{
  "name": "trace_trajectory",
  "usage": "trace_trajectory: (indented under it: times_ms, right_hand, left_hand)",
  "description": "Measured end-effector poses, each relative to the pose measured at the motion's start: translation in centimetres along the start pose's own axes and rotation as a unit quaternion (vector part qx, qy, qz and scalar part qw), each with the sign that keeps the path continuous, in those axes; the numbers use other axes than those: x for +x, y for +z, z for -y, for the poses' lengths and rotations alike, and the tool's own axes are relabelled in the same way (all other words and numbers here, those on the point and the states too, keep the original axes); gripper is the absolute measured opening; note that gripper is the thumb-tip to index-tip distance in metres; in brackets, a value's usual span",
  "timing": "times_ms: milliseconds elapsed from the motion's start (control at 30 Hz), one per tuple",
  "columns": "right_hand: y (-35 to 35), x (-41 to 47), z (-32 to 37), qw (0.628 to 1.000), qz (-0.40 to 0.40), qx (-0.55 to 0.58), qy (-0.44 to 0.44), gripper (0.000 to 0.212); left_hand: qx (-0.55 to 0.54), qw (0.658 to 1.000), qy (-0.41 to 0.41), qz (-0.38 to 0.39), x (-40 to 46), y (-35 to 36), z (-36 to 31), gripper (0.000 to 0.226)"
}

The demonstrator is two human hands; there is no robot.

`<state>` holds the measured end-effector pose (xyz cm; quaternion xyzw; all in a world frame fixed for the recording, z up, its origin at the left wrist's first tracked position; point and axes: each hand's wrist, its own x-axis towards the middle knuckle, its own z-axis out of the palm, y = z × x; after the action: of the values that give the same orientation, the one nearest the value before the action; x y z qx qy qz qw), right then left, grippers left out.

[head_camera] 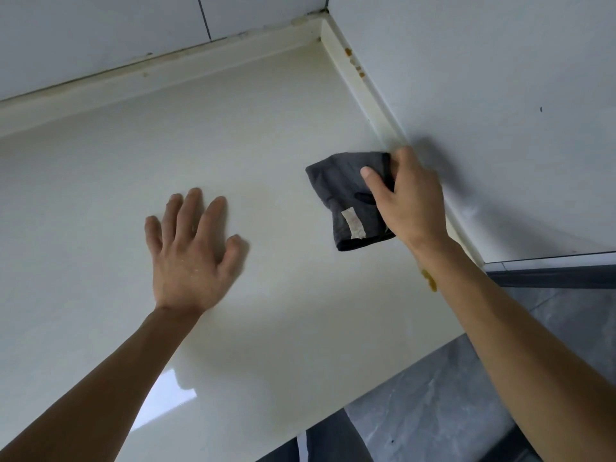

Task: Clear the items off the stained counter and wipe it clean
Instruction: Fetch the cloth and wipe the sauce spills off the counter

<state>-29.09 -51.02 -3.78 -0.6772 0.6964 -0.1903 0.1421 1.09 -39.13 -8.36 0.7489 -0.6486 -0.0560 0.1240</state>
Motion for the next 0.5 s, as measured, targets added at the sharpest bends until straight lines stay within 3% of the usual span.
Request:
trace_trajectory:
  times_ms: [67, 267, 400, 500]
  right_hand:
    - [-0.3, 0.0, 0.3, 1.0, 0.009, 0.016, 0.009, 0.034]
    - [-1.7, -0.6, 5.6, 0.988, 0.068, 0.109, -0.081, 0.031]
    - [-3.4, -0.6, 9.3, 0.964, 0.117, 0.239, -0.025, 0.044]
    - [-5.8, -0.3, 11.4, 0.91, 0.132, 0.391, 0.036, 0.042]
  left_hand:
    - [0.001, 1.0, -0.002, 0.001, 0.0, 0.0, 0.0, 0.056]
    - [0.0, 1.0, 0.001, 0.001, 0.0, -0.1, 0.0, 0.055]
    - [-0.001, 1.0, 0.001, 0.004, -0.1, -0.2, -0.1, 0.054]
    - [-0.004, 1.0, 0.002, 0.008, 0.0, -0.4, -0.2, 0.054]
